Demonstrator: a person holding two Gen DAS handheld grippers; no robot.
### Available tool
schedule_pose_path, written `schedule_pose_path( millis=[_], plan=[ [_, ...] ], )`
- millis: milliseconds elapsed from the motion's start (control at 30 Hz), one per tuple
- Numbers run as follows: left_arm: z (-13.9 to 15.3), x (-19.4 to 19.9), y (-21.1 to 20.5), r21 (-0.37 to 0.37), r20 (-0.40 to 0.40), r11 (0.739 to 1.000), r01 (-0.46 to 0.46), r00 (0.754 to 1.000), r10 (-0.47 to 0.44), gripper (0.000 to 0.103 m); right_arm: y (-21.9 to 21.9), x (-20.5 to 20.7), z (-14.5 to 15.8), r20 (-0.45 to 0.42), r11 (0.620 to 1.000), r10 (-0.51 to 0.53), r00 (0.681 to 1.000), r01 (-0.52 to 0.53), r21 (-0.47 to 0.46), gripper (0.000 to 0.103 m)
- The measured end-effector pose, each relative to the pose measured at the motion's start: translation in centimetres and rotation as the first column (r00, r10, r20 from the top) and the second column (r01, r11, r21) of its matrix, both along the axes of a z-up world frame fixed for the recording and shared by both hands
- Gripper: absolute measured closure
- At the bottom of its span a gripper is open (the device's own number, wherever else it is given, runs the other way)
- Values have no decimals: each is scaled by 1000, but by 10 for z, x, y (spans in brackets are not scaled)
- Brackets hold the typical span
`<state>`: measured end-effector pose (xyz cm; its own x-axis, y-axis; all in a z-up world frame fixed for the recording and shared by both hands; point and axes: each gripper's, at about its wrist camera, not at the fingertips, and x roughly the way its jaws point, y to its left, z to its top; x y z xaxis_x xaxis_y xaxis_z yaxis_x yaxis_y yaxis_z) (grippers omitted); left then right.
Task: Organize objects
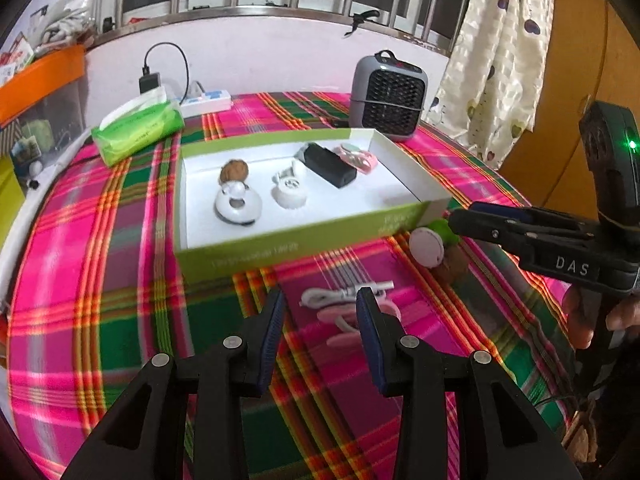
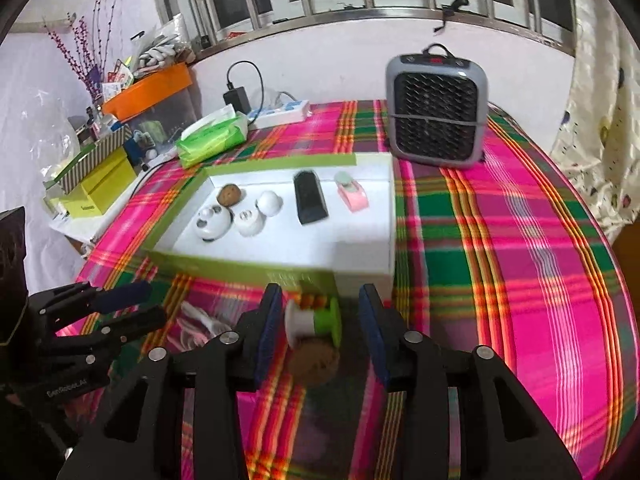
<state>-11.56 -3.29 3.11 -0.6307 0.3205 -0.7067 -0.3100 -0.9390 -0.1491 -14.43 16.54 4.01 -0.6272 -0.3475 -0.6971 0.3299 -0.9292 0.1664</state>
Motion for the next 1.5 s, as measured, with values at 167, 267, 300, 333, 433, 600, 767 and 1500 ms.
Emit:
schedule_pose_path(
  millis=[167,267,300,333,433,600,767,1500],
  plan=[
    [-8,5,5,31,18,999,28,999,-29,67,4,10,-10,19,1000,-8,1000,8,9,57],
    [-14,7,8,37,32,999,38,999,-39,67,5,11,-16,35,1000,-9,999,9,3,57],
    [-14,8,8,39,36,998,41,998,-42,67,4,11,-17,39,1000,-4,999,4,4,57],
    [-15,9,9,42,42,998,44,998,-46,67,3,12,-18,41,1000,-1,999,0,6,57],
    [-16,12,12,59,50,996,66,996,-69,66,-1,12,-21,46,1000,5,999,-6,16,56],
    [-17,17,20,51,55,993,104,993,-107,66,-6,11,-26,61,999,13,998,-14,29,56],
    [-17,26,27,59,60,988,141,988,-144,66,-5,12,-28,63,998,3,998,-6,57,56],
    [-5,30,27,39,2,993,115,993,-115,66,-5,13,-30,71,996,3,997,-9,85,56]
  ],
)
